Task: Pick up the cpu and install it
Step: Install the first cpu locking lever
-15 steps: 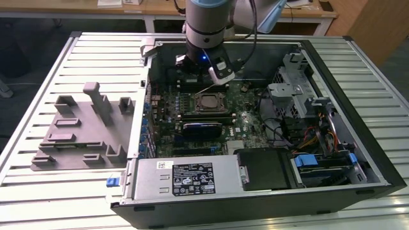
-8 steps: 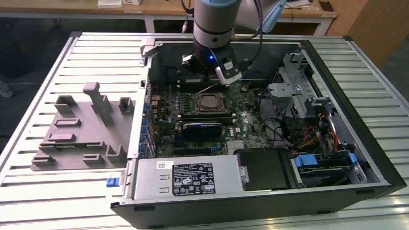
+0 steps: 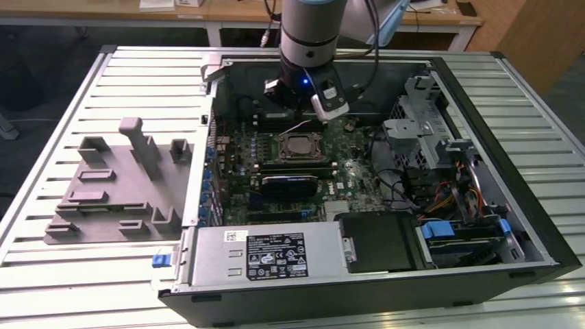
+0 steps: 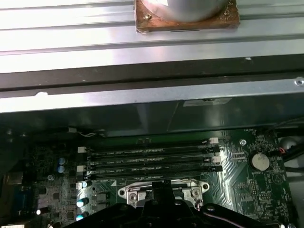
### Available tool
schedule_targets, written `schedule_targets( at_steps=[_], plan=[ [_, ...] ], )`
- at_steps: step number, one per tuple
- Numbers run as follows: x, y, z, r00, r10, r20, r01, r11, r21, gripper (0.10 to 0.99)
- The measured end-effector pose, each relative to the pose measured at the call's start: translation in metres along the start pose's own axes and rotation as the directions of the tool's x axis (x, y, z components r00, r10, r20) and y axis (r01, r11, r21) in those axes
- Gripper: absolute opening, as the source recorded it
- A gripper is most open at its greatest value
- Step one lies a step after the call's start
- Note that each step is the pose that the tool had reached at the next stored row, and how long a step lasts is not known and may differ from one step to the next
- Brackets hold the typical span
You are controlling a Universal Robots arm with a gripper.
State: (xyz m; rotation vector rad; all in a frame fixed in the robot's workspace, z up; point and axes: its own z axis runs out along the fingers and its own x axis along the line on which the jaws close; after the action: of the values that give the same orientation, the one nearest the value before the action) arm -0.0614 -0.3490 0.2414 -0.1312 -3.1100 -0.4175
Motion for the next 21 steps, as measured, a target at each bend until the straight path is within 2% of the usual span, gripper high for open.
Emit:
schedule_targets(
  at_steps=[3,6,9,14,21],
  plan=[
    [-0.0016,0.0003,0.0003,0.9999,0.011,0.0048,-0.011,0.9999,0.011,0.106],
    [-0.0018,0.0000,0.0016,0.9998,0.013,0.0123,-0.013,0.9997,0.018,0.106],
    [-0.0019,-0.0010,0.0051,0.9997,0.016,0.0191,-0.016,0.9997,0.018,0.106],
    [-0.0020,-0.0030,0.0124,0.9995,0.019,0.0258,-0.020,0.9996,0.018,0.106],
    [-0.0020,-0.0032,0.0137,0.9995,0.020,0.0266,-0.020,0.9996,0.019,0.106]
  ],
)
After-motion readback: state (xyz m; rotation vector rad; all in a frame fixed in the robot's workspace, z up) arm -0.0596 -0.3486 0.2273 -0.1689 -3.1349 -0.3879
